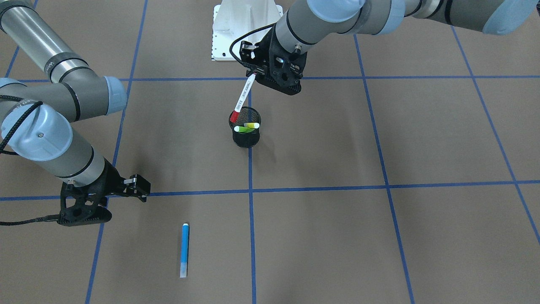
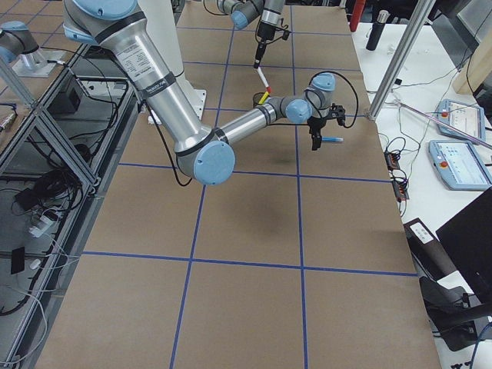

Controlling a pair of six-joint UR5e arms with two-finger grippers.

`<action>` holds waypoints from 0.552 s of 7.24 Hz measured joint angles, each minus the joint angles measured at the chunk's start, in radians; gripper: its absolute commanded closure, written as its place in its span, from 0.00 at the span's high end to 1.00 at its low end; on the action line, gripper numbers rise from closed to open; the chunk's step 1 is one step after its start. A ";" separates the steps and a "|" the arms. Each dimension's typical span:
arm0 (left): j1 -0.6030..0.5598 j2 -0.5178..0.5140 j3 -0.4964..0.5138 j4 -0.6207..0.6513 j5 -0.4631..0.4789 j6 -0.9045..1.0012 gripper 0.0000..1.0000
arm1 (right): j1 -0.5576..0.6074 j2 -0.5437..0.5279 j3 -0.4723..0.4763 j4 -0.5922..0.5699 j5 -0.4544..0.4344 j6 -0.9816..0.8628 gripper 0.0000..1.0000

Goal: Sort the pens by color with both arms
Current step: 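Lift the red-capped marker out of the cup with the left gripper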

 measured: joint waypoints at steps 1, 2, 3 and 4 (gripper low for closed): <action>-0.007 0.000 0.002 -0.001 0.002 0.000 0.06 | 0.000 0.000 0.000 0.000 0.000 0.000 0.99; -0.015 0.001 0.006 -0.002 0.010 0.001 0.06 | 0.000 0.000 0.001 0.000 0.000 0.000 0.99; -0.023 0.001 0.013 -0.004 0.035 0.001 0.06 | 0.000 -0.001 0.003 0.000 0.000 0.000 0.99; -0.029 0.000 0.025 -0.018 0.067 -0.003 0.04 | 0.000 -0.005 0.005 0.000 0.000 0.000 0.99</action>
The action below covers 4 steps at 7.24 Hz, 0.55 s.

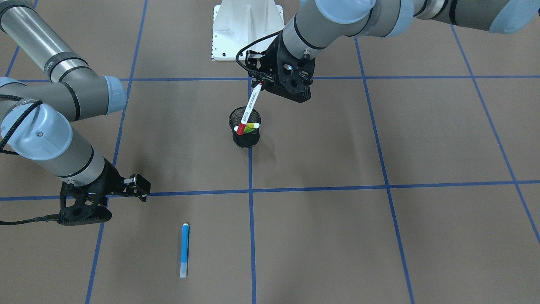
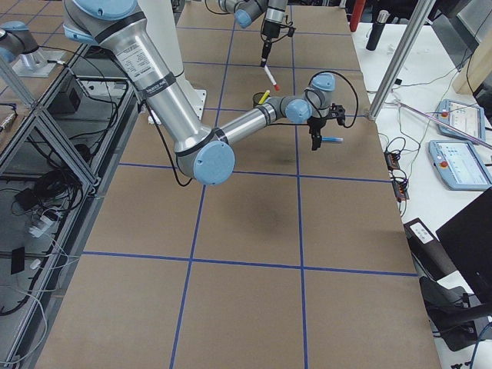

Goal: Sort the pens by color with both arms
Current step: 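Lift the red-capped marker out of the cup with the left gripper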

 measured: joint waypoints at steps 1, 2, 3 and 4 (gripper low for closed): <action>-0.005 -0.001 0.027 -0.044 0.035 -0.018 0.02 | 0.001 -0.008 0.003 0.000 0.000 0.000 0.99; -0.008 -0.002 0.078 -0.136 0.086 -0.057 0.02 | 0.001 -0.016 0.007 0.000 0.000 0.000 0.99; -0.009 -0.006 0.143 -0.238 0.139 -0.091 0.02 | 0.001 -0.020 0.008 0.000 0.000 -0.001 0.99; -0.009 -0.024 0.214 -0.319 0.195 -0.110 0.02 | 0.002 -0.022 0.008 0.000 0.000 -0.001 0.99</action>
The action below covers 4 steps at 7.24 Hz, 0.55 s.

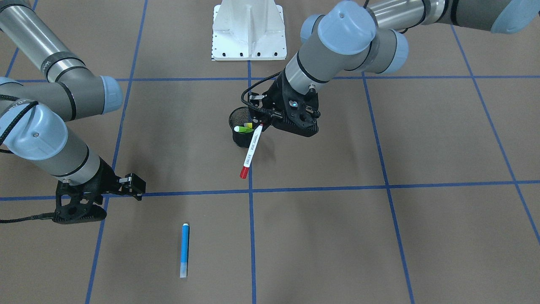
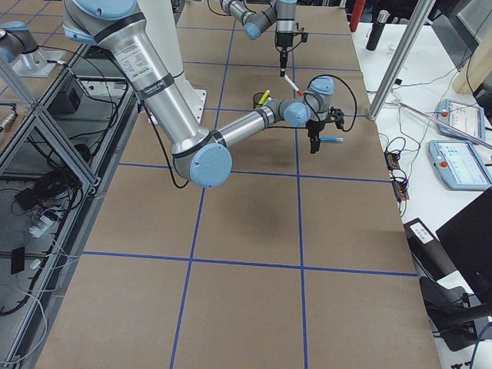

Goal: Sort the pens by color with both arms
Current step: 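Lift the red-capped marker out of the cup with the left gripper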

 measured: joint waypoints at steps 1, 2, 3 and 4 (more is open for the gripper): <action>0.000 -0.035 0.076 -0.060 0.057 -0.016 0.02 | 0.001 0.000 0.000 0.000 0.000 0.000 0.99; 0.002 -0.081 0.170 -0.129 0.112 -0.039 0.02 | 0.001 -0.001 0.000 0.000 0.000 -0.001 0.99; 0.005 -0.139 0.290 -0.211 0.163 -0.061 0.02 | 0.001 -0.001 0.000 0.000 0.000 -0.001 0.99; 0.008 -0.194 0.405 -0.278 0.206 -0.070 0.02 | 0.002 -0.003 -0.001 0.001 0.000 -0.001 0.99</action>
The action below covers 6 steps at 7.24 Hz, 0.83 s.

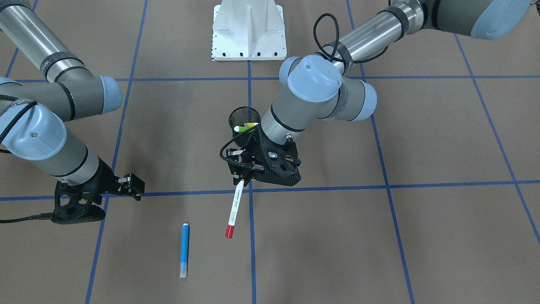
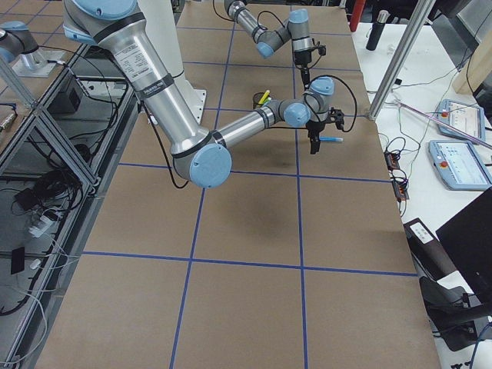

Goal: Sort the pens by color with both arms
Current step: 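Place the red-capped marker beside the blue marker, open left gripper, withdraw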

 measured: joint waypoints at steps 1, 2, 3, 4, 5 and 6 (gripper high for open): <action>0.011 -0.043 0.088 -0.045 0.049 -0.003 0.02 | 0.000 -0.002 0.000 0.001 0.000 0.000 0.99; 0.039 -0.083 0.171 -0.091 0.126 -0.005 0.05 | 0.001 -0.003 0.001 0.001 0.000 0.000 0.99; 0.081 -0.122 0.256 -0.132 0.221 -0.006 0.07 | 0.001 -0.004 0.001 0.002 0.000 0.000 0.99; 0.119 -0.157 0.331 -0.157 0.305 -0.006 0.08 | 0.000 -0.004 0.001 0.002 0.000 0.001 0.99; 0.144 -0.181 0.384 -0.173 0.357 -0.006 0.10 | 0.000 -0.004 0.001 0.003 0.000 0.001 0.99; 0.160 -0.200 0.420 -0.184 0.395 -0.007 0.11 | 0.000 -0.004 0.000 0.003 0.000 0.001 0.99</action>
